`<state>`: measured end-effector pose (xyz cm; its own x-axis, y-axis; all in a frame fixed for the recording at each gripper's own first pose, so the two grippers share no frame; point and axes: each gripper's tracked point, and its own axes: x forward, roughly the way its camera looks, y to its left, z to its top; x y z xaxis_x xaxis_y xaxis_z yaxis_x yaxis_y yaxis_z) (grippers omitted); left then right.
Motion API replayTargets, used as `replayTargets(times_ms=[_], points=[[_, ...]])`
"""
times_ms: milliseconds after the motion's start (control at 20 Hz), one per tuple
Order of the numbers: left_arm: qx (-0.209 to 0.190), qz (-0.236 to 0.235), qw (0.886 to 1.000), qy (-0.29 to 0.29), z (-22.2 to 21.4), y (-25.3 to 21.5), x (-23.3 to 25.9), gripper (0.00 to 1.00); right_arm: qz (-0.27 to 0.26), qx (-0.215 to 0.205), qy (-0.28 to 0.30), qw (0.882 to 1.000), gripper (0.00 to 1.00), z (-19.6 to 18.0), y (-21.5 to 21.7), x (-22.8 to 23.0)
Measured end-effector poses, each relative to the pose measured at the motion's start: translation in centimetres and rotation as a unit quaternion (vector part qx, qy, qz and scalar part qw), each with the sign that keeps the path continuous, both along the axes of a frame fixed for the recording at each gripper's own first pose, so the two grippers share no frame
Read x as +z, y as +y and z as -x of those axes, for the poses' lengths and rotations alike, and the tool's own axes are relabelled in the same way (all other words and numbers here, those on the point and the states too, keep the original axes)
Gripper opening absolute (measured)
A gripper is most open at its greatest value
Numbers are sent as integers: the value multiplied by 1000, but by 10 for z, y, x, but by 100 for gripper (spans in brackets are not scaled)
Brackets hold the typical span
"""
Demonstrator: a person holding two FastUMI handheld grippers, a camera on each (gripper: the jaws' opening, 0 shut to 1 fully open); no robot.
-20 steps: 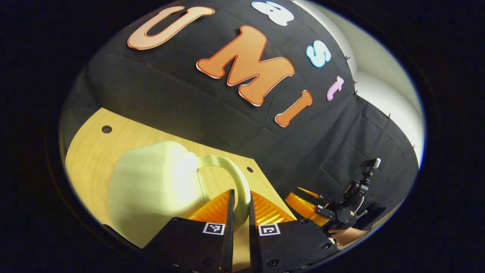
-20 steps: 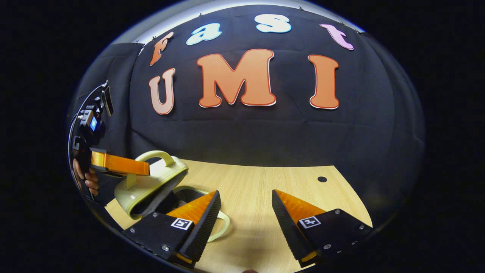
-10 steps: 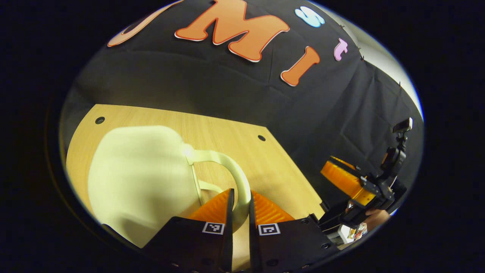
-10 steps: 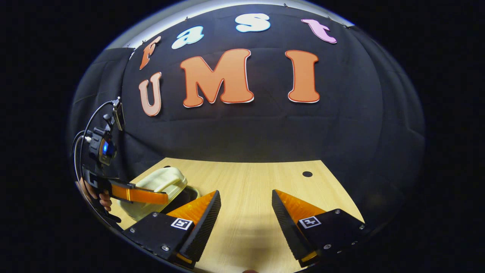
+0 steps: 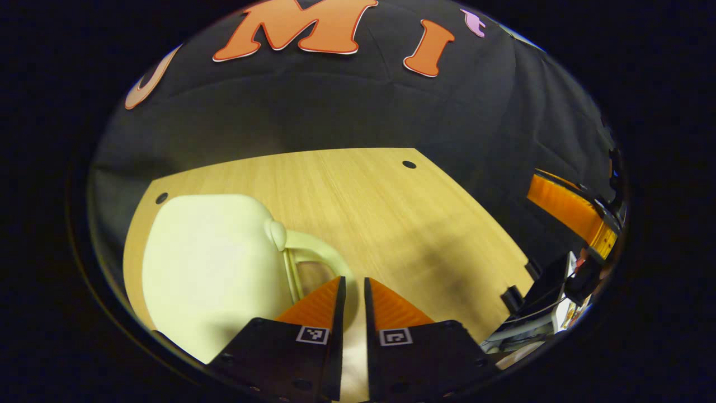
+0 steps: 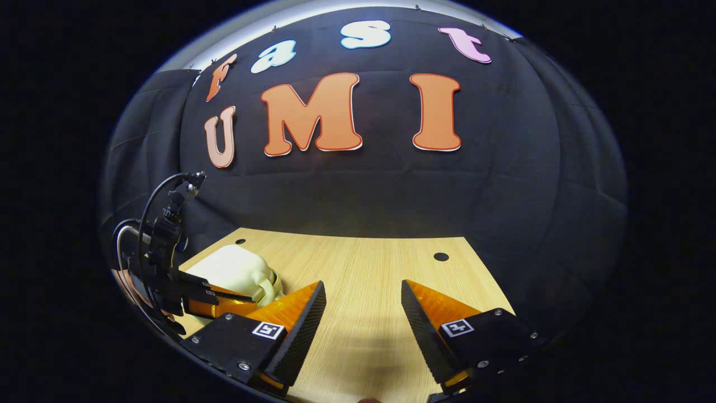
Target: First open the suitcase, pack the skin care products into it, and then close the suitcase.
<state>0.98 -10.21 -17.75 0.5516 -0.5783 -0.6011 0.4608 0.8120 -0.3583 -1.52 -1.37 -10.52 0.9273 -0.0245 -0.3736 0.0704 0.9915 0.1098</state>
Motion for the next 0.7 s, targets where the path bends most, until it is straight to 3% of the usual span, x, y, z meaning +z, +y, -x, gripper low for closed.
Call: replayTargets(times_ms=[200,300,350,400,450,550,700], points=[[41,-44,994,-93,-21,9,30,24,0,15,-17,1000,87,-1,-4,13],[53,-42,989,-134,-19,9,51,33,12,20,-38,999,87,-2,-5,25],[63,-40,985,-154,-18,11,64,45,21,23,-49,998,87,-4,-6,32],[76,-35,981,-173,-19,13,75,48,28,27,-62,997,87,-6,-7,39],[89,-30,977,-189,-20,16,85,65,32,30,-72,996,87,-6,-5,47],[120,-17,968,-218,-21,24,104,77,31,35,-93,995,87,-7,-1,61],[161,-13,950,-266,-18,34,125,84,28,45,-129,990,87,-4,5,83]])
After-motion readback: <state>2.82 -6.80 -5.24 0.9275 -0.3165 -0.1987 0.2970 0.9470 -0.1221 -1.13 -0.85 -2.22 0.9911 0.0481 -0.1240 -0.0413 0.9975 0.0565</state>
